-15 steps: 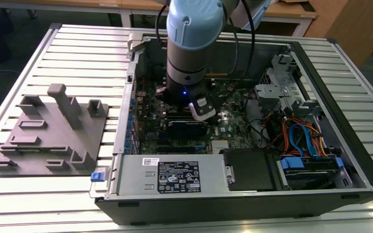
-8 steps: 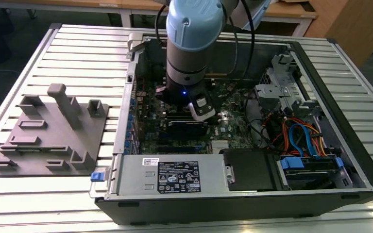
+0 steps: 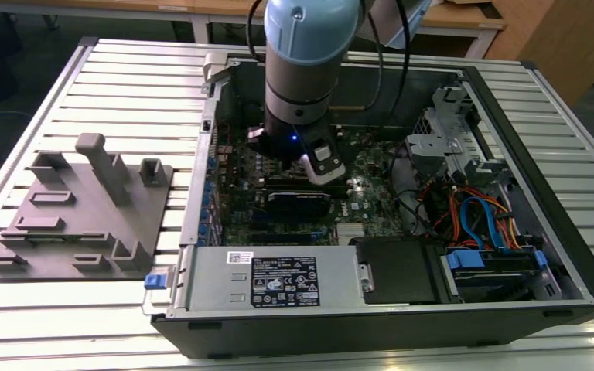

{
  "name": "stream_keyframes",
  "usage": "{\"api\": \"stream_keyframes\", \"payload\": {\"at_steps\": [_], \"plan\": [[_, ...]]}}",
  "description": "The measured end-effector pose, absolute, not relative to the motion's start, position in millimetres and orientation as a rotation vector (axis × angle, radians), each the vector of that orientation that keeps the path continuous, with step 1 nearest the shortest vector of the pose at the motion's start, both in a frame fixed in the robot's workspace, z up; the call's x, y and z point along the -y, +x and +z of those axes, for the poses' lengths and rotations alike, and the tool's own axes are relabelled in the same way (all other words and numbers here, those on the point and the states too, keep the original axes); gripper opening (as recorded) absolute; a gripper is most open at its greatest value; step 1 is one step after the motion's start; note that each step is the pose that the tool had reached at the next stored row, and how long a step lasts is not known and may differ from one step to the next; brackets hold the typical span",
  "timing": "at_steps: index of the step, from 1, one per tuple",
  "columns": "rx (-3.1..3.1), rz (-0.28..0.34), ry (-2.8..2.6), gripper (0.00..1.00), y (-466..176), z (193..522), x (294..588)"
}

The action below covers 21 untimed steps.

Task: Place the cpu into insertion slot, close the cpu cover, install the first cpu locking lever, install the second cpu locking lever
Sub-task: 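Install the second cpu locking lever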

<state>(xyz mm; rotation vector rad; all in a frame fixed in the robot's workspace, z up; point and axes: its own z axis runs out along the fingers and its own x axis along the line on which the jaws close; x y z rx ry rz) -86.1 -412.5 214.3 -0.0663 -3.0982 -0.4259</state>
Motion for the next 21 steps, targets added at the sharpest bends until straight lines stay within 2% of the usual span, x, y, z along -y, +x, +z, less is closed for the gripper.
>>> {"api": "stream_keyframes", "payload": {"at_steps": [21], "plan": [[3.097, -0.432, -0.071, 0.1, -79.0, 241.6, 412.2]]}}
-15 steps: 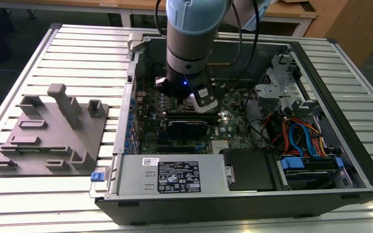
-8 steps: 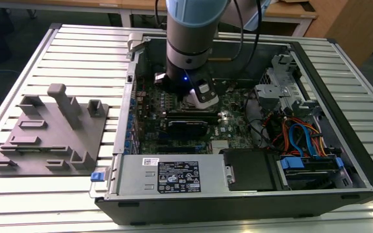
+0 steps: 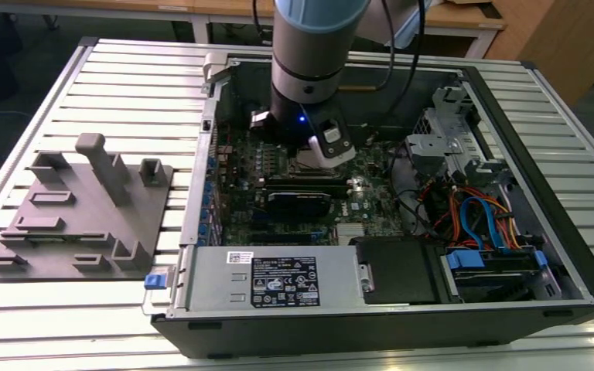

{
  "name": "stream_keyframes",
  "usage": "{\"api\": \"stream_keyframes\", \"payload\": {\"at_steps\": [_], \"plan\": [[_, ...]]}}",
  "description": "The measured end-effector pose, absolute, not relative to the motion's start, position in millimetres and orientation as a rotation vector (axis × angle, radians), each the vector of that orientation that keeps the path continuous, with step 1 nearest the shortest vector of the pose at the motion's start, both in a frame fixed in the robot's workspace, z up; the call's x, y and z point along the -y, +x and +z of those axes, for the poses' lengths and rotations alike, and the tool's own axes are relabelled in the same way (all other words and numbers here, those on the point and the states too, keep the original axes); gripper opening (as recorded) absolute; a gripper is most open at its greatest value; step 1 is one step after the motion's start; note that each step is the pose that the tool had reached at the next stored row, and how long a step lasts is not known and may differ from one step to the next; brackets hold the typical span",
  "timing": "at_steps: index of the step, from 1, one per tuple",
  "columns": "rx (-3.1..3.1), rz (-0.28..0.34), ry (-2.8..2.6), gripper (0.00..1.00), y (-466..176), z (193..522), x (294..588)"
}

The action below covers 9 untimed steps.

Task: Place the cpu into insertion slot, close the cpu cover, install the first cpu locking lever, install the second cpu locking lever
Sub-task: 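Install the second cpu locking lever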

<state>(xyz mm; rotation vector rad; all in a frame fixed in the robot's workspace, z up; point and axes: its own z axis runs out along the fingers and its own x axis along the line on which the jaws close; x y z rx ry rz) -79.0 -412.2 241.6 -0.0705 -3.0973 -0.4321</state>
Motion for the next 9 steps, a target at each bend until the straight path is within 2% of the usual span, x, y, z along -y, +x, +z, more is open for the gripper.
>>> {"api": "stream_keyframes", "payload": {"at_steps": [9], "plan": [[3.08, -0.429, -0.087, 0.1, -65.6, 241.6, 414.3]]}}
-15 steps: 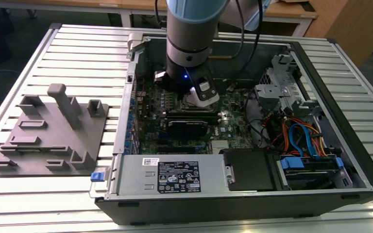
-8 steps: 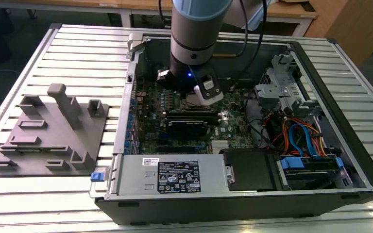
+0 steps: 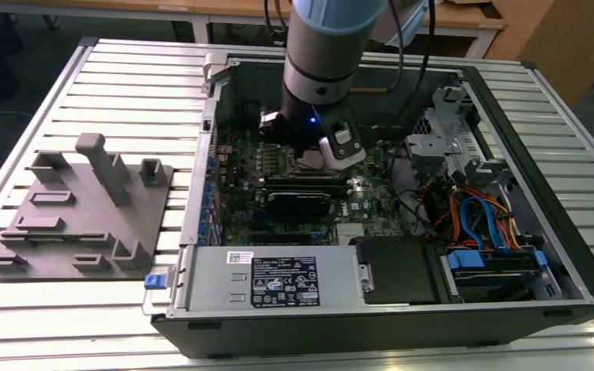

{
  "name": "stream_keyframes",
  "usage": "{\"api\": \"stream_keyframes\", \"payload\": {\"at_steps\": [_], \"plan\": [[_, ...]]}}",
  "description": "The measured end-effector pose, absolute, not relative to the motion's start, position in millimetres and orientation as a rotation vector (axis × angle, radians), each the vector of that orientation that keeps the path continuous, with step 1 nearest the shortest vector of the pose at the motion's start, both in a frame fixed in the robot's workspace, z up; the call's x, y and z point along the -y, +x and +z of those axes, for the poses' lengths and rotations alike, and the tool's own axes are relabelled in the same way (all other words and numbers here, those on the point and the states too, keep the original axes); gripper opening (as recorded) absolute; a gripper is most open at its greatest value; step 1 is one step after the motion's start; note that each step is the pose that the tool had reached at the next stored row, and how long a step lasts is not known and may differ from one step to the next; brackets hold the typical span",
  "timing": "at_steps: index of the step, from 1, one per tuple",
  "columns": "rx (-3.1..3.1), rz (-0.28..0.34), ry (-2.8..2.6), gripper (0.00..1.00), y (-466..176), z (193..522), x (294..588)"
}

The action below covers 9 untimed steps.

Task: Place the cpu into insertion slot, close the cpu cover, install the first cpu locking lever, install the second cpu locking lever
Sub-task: 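Install the second cpu locking lever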

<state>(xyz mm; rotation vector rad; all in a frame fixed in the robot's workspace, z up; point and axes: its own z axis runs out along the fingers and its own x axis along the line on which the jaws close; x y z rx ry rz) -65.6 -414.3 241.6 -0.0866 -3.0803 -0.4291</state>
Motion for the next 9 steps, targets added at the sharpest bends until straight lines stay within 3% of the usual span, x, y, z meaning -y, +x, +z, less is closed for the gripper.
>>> {"api": "stream_keyframes", "payload": {"at_steps": [9], "plan": [[3.064, -0.427, -0.107, 0.1, -62.4, 240.7, 424.8]]}}
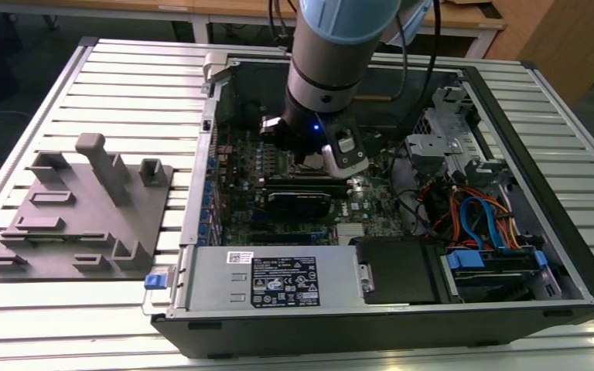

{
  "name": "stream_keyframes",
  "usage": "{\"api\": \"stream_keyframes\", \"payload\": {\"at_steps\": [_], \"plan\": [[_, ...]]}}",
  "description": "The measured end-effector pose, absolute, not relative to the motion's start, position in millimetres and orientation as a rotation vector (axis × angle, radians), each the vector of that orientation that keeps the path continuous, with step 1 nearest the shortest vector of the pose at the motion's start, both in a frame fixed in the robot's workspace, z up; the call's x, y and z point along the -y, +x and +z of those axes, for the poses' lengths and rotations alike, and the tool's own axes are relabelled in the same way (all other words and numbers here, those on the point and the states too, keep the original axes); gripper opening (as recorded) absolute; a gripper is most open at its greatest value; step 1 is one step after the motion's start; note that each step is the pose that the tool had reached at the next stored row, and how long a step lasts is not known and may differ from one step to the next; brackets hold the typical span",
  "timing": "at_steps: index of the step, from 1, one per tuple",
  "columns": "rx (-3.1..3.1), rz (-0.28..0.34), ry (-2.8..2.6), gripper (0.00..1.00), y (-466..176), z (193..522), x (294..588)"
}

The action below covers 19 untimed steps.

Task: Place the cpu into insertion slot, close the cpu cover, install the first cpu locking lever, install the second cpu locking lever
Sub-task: 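Install the second cpu locking lever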

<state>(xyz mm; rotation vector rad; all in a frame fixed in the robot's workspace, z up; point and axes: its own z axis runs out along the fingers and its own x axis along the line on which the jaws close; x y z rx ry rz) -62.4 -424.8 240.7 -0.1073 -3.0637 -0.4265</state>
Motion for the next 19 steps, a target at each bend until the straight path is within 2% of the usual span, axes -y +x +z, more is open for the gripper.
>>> {"api": "stream_keyframes", "payload": {"at_steps": [19], "plan": [[3.055, -0.435, -0.118, 0.1, -66.2, 220.4, 430.2]]}}
